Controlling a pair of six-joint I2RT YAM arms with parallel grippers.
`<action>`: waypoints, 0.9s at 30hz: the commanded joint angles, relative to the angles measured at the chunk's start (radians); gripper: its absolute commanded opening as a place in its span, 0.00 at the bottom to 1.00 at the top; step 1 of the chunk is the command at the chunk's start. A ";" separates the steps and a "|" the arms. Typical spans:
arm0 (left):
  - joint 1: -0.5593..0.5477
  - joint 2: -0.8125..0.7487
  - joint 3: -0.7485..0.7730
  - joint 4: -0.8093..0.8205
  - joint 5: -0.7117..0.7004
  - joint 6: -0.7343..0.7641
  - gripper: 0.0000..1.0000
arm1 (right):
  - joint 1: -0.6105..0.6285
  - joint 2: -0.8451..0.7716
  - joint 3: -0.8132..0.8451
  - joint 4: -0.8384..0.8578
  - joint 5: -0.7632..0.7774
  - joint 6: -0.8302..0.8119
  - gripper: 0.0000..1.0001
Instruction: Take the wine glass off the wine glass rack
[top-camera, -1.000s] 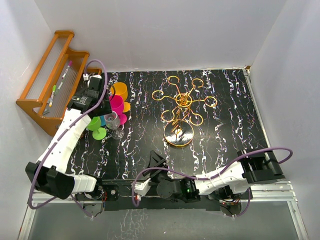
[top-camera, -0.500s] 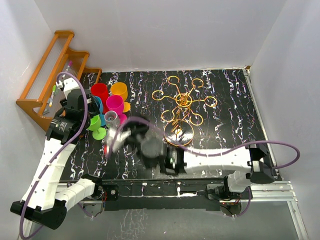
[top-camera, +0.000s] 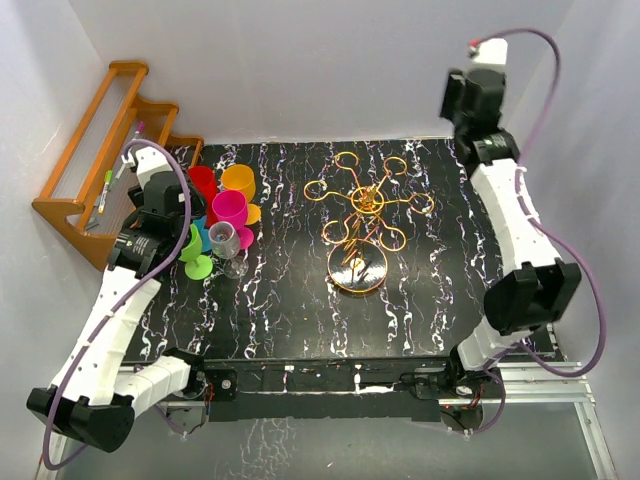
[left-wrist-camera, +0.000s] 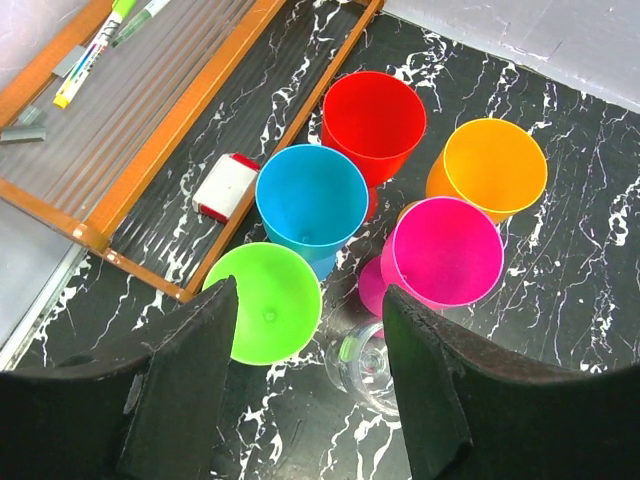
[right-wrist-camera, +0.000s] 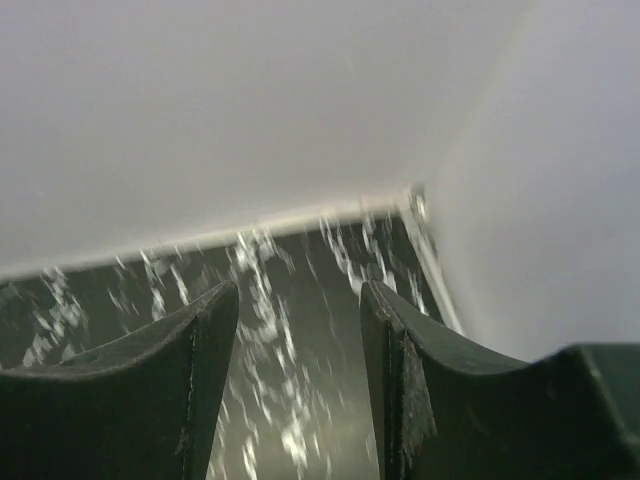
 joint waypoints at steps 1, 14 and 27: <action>0.009 0.008 -0.037 0.098 -0.007 0.050 0.58 | -0.151 -0.194 -0.268 -0.119 -0.271 0.334 0.54; 0.012 -0.344 -0.484 0.423 0.114 0.140 0.59 | -0.215 -0.935 -1.264 0.159 -0.383 0.477 0.61; 0.012 -0.409 -0.512 0.404 0.168 0.139 0.61 | -0.215 -1.128 -1.429 0.125 -0.485 0.538 0.68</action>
